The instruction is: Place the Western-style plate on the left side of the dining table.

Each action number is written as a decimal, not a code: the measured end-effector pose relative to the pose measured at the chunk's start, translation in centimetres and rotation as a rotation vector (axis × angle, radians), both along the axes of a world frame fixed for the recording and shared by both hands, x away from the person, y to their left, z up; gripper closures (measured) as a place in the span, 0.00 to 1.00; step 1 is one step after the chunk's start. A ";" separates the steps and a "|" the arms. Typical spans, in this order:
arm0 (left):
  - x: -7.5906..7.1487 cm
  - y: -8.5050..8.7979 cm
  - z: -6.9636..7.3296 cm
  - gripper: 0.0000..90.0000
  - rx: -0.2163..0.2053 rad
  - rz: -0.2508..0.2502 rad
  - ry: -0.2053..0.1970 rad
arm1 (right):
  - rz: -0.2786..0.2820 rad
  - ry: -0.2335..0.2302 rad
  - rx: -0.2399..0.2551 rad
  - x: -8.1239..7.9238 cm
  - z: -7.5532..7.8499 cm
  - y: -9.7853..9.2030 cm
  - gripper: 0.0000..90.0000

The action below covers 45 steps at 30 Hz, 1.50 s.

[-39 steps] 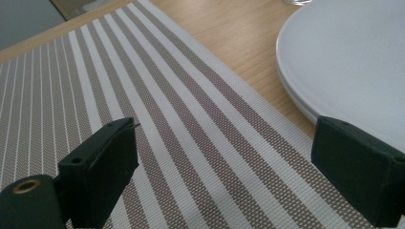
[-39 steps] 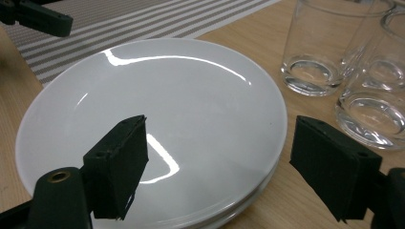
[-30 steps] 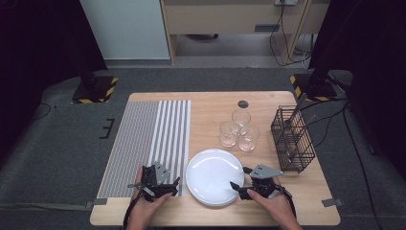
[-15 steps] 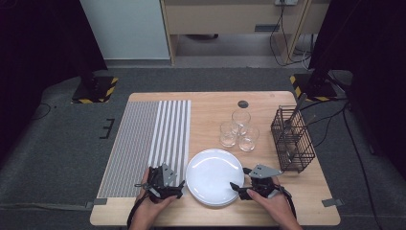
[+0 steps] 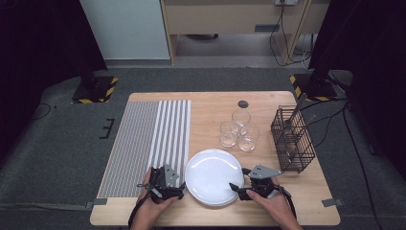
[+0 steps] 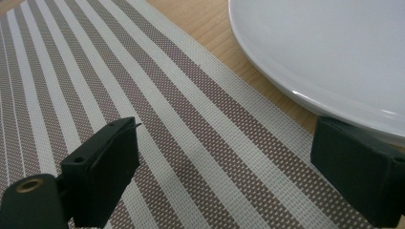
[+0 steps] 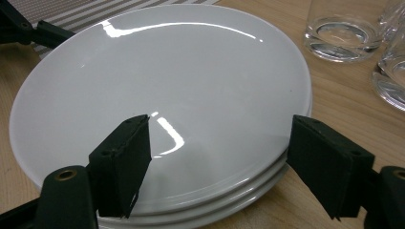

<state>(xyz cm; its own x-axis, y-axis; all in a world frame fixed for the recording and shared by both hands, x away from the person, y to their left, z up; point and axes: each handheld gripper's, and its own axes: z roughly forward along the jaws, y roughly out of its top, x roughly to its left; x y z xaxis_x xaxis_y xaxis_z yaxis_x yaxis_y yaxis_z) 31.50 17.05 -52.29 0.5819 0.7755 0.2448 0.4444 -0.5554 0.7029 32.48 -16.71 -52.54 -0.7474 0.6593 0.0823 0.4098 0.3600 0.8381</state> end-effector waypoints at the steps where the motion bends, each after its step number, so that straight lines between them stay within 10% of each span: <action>1: 0.0 0.0 0.0 0.09 0.001 0.001 0.001 | 0.001 -0.001 -0.002 0.0 0.0 0.0 0.26; 45: 0.4 1.8 0.5 0.14 -0.046 0.082 -0.013 | 0.070 0.055 0.025 0.1 0.2 -1.2 0.68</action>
<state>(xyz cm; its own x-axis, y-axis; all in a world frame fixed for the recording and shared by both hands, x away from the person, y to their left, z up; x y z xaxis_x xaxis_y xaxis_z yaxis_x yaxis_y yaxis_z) 31.93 18.81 -51.80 0.5134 0.8309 0.2146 0.4776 -0.4844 0.7329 32.59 -17.87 -52.38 -0.7853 0.6030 0.1401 0.4300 0.3684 0.8243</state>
